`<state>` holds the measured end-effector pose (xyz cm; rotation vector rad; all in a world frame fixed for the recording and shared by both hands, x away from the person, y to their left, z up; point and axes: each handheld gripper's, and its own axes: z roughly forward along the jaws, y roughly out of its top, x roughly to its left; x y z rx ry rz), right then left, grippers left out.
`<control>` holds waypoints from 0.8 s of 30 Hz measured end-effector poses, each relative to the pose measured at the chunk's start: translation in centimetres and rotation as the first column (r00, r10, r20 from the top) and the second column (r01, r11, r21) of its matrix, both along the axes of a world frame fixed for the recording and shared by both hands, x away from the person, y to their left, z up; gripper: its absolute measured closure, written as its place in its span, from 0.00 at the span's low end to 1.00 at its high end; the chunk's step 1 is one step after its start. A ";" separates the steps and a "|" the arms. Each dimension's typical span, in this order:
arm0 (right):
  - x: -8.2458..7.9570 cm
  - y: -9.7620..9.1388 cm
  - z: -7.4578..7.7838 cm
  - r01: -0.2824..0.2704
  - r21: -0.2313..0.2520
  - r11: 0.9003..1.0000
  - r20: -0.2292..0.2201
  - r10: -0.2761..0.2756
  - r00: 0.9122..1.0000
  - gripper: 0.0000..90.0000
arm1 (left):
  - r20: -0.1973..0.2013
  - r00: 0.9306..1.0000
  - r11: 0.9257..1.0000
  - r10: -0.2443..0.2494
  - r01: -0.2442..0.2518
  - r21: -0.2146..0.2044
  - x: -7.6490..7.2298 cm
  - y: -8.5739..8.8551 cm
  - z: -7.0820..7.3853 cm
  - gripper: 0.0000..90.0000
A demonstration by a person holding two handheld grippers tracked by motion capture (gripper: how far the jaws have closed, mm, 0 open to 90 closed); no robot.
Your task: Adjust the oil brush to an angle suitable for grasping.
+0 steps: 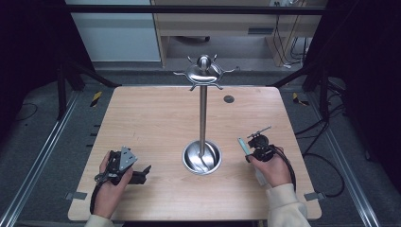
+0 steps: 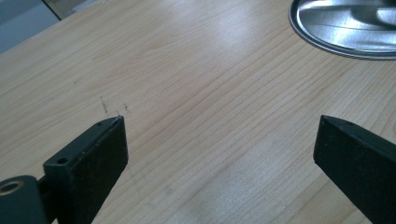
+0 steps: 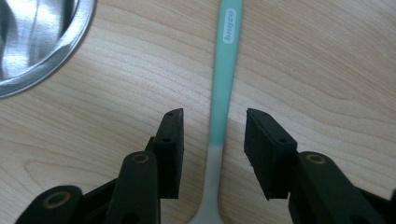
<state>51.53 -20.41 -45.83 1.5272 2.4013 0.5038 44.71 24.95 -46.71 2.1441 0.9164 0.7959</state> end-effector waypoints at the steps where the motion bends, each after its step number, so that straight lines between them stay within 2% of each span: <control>1: 0.1 -0.1 -0.1 -0.004 -0.007 1.000 -0.003 0.004 1.000 0.68 | 0.000 1.000 1.000 -0.001 0.001 0.000 0.0 0.0 0.0 0.03; 3: 0.1 -0.2 -0.2 -0.005 -0.002 1.000 -0.004 0.005 1.000 0.70 | -0.001 1.000 1.000 -0.001 0.001 0.001 0.0 0.0 0.0 0.03; 7: 0.2 -0.4 -0.6 0.018 -0.001 1.000 -0.039 -0.018 0.999 0.73 | -0.001 1.000 1.000 -0.005 0.005 -0.002 0.0 -0.1 -0.1 0.03; 13: 0.5 -0.4 -0.9 0.023 0.005 1.000 -0.066 -0.023 0.998 0.79 | -0.003 1.000 1.000 -0.009 0.009 0.004 0.0 -0.2 -0.1 0.03; 24: 0.8 -0.2 -1.2 0.026 -0.002 1.000 -0.084 -0.026 0.996 0.84 | -0.003 1.000 1.000 -0.011 0.011 0.004 0.0 -0.3 -0.1 0.03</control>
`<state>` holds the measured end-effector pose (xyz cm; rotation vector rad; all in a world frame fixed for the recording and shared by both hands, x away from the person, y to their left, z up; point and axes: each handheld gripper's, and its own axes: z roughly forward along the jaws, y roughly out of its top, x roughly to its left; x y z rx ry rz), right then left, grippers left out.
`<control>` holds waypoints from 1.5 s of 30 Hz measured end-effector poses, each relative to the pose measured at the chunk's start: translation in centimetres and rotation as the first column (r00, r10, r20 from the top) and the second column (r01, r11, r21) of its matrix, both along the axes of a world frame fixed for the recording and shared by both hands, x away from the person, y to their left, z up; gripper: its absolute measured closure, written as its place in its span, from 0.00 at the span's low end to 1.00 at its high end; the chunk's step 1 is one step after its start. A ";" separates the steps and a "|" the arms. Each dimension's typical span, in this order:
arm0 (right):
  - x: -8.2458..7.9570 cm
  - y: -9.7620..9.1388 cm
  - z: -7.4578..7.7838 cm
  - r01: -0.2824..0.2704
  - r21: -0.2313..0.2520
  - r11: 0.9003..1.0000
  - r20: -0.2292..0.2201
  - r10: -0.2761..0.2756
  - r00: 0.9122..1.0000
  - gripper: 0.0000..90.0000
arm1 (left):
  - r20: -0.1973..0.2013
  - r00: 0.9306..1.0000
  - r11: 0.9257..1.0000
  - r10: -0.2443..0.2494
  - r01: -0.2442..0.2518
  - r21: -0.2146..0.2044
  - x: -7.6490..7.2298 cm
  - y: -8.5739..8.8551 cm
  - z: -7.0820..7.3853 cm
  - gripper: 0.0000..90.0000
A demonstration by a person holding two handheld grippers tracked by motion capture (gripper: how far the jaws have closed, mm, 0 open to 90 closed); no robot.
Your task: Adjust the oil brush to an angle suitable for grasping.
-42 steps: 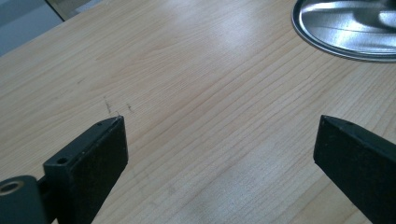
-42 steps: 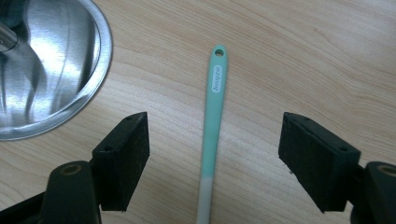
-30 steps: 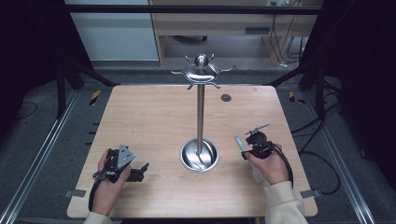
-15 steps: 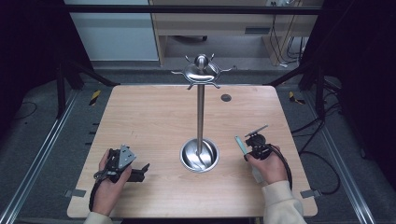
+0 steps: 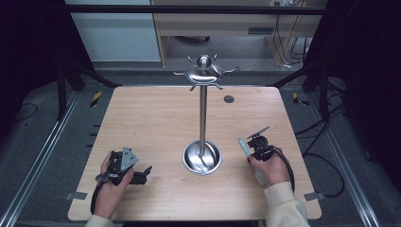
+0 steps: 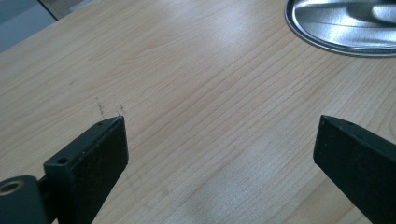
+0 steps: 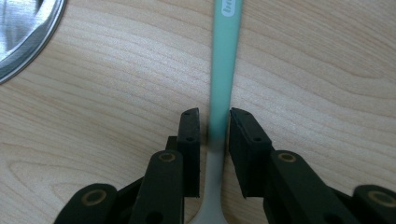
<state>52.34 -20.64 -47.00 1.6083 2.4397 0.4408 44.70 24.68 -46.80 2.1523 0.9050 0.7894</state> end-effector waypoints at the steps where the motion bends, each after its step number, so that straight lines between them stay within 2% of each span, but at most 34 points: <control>1: 0.0 0.0 0.0 0.001 0.000 1.000 -0.002 -0.001 1.000 0.84 | 0.000 1.000 1.000 0.000 0.000 0.000 0.0 0.0 0.0 0.03; 8: 0.1 -0.1 0.0 0.019 0.001 1.000 -0.007 -0.019 1.000 0.90 | -0.001 1.000 1.000 -0.001 0.001 0.003 0.0 0.0 0.0 0.03; 14: 0.1 -0.1 0.0 0.032 0.006 0.999 -0.008 -0.032 0.999 0.91 | -0.001 1.000 1.000 -0.003 0.003 0.002 0.0 -0.1 0.0 0.03; 15: 0.1 -0.1 0.1 0.039 0.004 0.999 0.005 -0.039 0.999 0.92 | -0.001 1.000 1.000 -0.003 0.003 0.002 0.0 -0.1 0.0 0.03; 18: 0.1 -0.5 1.0 0.059 0.046 0.997 0.043 -0.061 0.997 0.92 | -0.001 1.000 1.000 -0.003 0.003 0.002 0.0 -0.1 -0.1 0.03; 23: -0.1 -1.0 1.6 0.062 0.074 0.995 0.064 -0.066 0.996 0.92 | -0.003 1.000 1.000 -0.010 0.010 0.008 0.0 -0.2 -0.1 0.03; 25: -0.2 -1.2 2.1 0.059 0.086 0.995 0.097 -0.068 0.993 0.92 | -0.004 1.000 1.000 -0.010 0.011 0.010 0.0 -0.2 -0.1 0.03; 30: -0.4 -1.4 3.9 0.044 0.127 0.991 0.180 -0.066 0.981 0.92 | -0.003 1.000 1.000 -0.005 0.005 0.004 0.0 -0.1 -0.1 0.03; 32: -0.4 -1.4 4.2 0.039 0.139 0.990 0.192 -0.066 0.979 0.92 | -0.001 1.000 1.000 -0.003 0.003 -0.001 0.1 0.0 0.0 0.03; 33: -0.5 -1.5 4.9 0.034 0.148 0.988 0.223 -0.067 0.973 0.92 | -0.002 1.000 1.000 -0.002 0.002 -0.004 0.1 0.0 0.0 0.03; 36: -0.8 -1.5 6.3 0.023 0.167 0.986 0.264 -0.067 0.962 0.92 | -0.002 1.000 1.000 -0.003 0.003 0.005 0.1 0.0 0.0 0.03; 38: -1.0 -1.6 6.8 0.014 0.171 0.985 0.276 -0.061 0.959 0.92 | -0.005 1.000 1.000 -0.004 0.004 0.008 0.1 0.0 -0.1 0.03; 39: -1.3 -1.7 7.9 0.003 0.179 0.984 0.304 -0.059 0.951 0.92 | -0.002 1.000 1.000 -0.001 0.001 0.012 0.1 0.0 -0.1 0.03; 42: -1.8 -2.0 9.4 -0.010 0.190 0.982 0.344 -0.057 0.937 0.92 | -0.001 1.000 1.000 -0.001 0.001 0.009 0.1 0.0 -0.1 0.03; 43: -1.8 -2.0 9.4 -0.010 0.190 0.982 0.344 -0.057 0.937 0.92 | -0.001 1.000 1.000 -0.001 0.001 0.009 0.1 0.0 -0.1 0.03; 44: -2.3 -2.1 10.4 -0.021 0.199 0.980 0.369 -0.055 0.928 0.92 | 0.001 1.000 1.000 -0.004 0.004 0.004 0.1 0.1 0.0 0.03; 45: -2.3 -2.1 10.4 -0.021 0.199 0.980 0.369 -0.055 0.928 0.92 | 0.001 1.000 1.000 -0.004 0.004 0.004 0.1 0.1 0.0 0.03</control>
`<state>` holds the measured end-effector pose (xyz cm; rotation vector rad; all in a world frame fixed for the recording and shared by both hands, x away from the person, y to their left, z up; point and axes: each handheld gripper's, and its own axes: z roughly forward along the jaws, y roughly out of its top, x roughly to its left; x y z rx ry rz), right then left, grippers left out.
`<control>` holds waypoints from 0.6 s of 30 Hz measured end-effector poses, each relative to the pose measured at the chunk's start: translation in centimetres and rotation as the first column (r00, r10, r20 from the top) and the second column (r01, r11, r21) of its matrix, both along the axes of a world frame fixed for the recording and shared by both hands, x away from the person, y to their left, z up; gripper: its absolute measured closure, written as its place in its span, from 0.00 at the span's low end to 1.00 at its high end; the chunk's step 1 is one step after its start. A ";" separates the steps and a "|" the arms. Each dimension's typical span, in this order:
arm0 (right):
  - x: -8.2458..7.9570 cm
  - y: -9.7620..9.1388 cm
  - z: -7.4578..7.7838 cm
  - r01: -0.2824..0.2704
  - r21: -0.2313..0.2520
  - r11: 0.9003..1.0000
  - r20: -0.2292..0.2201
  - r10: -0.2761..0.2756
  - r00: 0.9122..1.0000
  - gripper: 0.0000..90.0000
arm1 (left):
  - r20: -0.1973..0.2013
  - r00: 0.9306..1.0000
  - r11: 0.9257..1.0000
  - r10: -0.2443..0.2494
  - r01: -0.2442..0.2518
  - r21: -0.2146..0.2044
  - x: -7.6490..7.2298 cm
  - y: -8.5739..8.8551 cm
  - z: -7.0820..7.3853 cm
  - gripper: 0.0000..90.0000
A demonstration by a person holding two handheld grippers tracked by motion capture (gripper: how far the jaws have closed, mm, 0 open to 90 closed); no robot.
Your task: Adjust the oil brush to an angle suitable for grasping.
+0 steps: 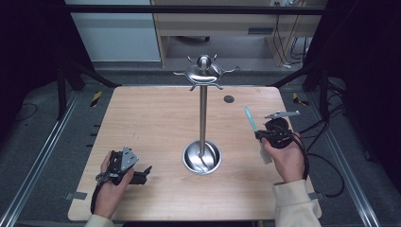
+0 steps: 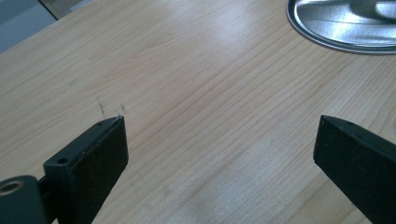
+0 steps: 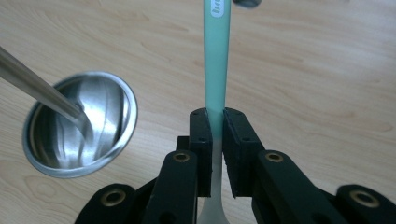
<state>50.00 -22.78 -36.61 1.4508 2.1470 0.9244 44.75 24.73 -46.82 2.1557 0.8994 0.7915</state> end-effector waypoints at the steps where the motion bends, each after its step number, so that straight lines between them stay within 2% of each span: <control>1: -0.5 -0.1 0.9 -0.005 0.012 1.000 0.029 0.005 1.000 0.92 | 0.001 1.000 1.000 -0.001 0.001 -0.001 -0.1 -0.1 0.0 0.03; 3: -0.7 -0.2 1.4 -0.007 0.011 1.000 0.044 0.007 0.999 0.92 | 0.002 1.000 1.000 -0.001 0.001 0.002 -0.1 -0.1 0.0 0.03; 5: -1.5 -0.3 2.7 -0.014 0.026 1.000 0.087 0.012 0.996 0.92 | 0.002 1.000 1.000 -0.001 0.001 0.007 -0.1 -0.1 0.0 0.03; 7: -1.7 -0.3 3.2 -0.018 0.037 0.999 0.097 0.014 0.995 0.92 | 0.003 1.000 1.000 0.000 0.000 0.003 -0.1 -0.1 0.0 0.03; 10: -2.3 -0.7 4.3 -0.018 0.018 1.000 0.146 0.015 0.989 0.92 | -0.003 1.000 1.000 -0.005 0.005 -0.003 0.0 0.0 0.0 0.03; 13: -2.7 -1.0 4.7 -0.022 0.049 0.999 0.157 0.014 0.988 0.92 | -0.001 1.000 1.000 -0.005 0.005 -0.001 0.0 -0.1 0.0 0.03; 18: -3.0 -1.0 5.0 -0.040 0.068 0.997 0.185 0.026 0.982 0.92 | 0.002 1.000 1.000 -0.009 0.009 0.004 -0.1 -0.2 0.1 0.03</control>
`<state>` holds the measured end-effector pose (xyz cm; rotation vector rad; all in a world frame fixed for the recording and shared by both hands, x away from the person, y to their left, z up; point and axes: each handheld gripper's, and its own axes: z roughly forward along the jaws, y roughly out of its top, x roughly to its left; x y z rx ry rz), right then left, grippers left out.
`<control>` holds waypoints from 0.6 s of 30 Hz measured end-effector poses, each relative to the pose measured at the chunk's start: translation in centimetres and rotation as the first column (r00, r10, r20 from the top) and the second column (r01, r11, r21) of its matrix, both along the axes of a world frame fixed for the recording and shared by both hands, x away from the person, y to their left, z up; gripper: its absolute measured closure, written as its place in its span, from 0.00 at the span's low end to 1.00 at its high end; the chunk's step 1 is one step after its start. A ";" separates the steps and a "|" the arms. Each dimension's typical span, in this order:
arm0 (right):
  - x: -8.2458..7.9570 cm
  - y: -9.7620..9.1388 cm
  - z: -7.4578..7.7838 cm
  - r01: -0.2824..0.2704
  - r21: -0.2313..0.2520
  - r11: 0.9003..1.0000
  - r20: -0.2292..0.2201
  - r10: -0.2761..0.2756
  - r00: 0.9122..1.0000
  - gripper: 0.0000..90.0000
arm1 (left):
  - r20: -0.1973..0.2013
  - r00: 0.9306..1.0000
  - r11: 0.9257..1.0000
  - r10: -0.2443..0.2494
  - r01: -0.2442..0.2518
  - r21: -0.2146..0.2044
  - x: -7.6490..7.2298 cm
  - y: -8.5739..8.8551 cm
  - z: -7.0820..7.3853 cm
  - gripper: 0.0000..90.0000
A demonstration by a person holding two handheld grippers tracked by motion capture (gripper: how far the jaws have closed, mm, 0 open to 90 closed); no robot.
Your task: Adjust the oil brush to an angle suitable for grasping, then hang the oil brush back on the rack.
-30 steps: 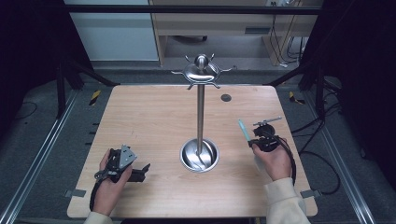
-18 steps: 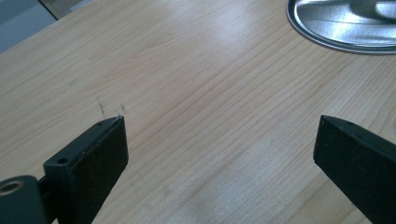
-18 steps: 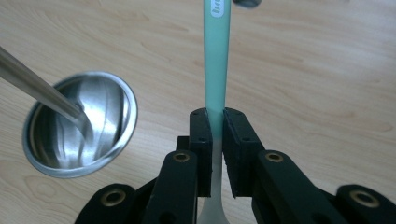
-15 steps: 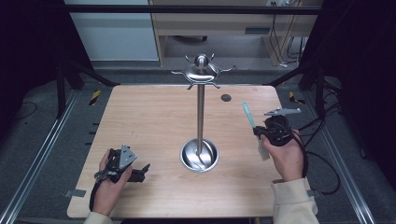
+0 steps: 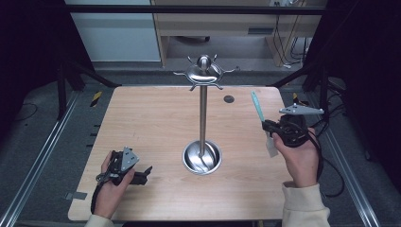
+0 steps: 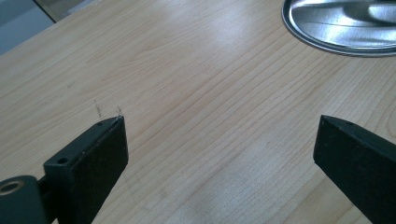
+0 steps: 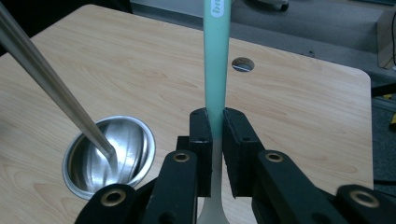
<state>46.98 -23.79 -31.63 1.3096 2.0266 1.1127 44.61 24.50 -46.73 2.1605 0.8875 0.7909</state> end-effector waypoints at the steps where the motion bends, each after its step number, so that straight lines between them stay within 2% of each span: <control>1: -0.1 0.0 0.2 -0.006 0.003 1.000 0.009 0.006 1.000 0.92 | 0.000 1.000 1.000 0.000 0.000 0.000 0.0 0.0 0.0 0.03; 9: -1.5 -0.2 2.0 -0.054 0.061 0.997 0.075 0.049 0.996 0.92 | 0.003 1.000 1.000 0.008 -0.008 -0.004 0.1 0.2 0.0 0.03; 11: -1.7 -0.2 2.2 -0.062 0.062 0.996 0.083 0.057 0.995 0.92 | 0.003 1.000 1.000 0.008 -0.008 -0.003 0.1 0.2 0.0 0.03; 13: -2.4 0.0 2.9 -0.087 0.081 0.993 0.110 0.078 0.991 0.92 | 0.005 1.000 1.000 0.006 -0.006 -0.002 0.1 0.1 0.0 0.03; 18: -3.5 0.7 4.0 -0.131 0.091 0.987 0.155 0.116 0.981 0.92 | 0.001 1.000 1.000 0.007 -0.007 -0.002 0.1 0.1 -0.1 0.03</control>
